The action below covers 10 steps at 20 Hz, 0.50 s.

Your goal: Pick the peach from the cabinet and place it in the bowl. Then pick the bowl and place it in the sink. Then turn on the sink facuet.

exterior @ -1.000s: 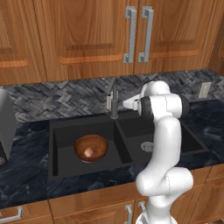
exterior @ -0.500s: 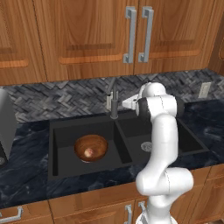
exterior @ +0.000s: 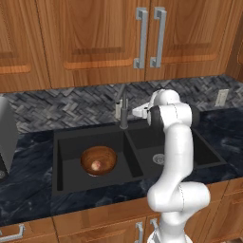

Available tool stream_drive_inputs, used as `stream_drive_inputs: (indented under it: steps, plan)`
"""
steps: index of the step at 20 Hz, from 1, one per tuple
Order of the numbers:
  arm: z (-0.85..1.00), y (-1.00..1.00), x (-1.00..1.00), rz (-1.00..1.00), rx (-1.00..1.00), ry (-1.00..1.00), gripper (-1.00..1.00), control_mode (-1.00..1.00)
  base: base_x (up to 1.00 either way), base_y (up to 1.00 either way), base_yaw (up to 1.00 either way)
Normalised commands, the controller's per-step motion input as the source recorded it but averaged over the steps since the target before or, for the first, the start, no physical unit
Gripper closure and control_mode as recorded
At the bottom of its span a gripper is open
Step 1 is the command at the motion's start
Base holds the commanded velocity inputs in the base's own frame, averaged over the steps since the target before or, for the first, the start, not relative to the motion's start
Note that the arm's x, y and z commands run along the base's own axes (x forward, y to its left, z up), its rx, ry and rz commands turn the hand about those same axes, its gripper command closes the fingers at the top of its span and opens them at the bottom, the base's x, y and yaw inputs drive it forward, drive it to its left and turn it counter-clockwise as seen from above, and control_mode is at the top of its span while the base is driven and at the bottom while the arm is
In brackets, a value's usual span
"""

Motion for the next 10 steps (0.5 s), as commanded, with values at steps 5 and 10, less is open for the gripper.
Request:
stream_drive_inputs:
  steps: [5, 10]
  plan:
    - [-0.04, 0.0, 0.0, -0.01, 0.0, 0.01, 1.0, -1.0, 0.0, 0.0, 0.0]
    - [0.0, -0.21, 0.01, -0.11, 0.04, 0.07, 1.0, -1.0, 0.0, 0.0, 0.0]
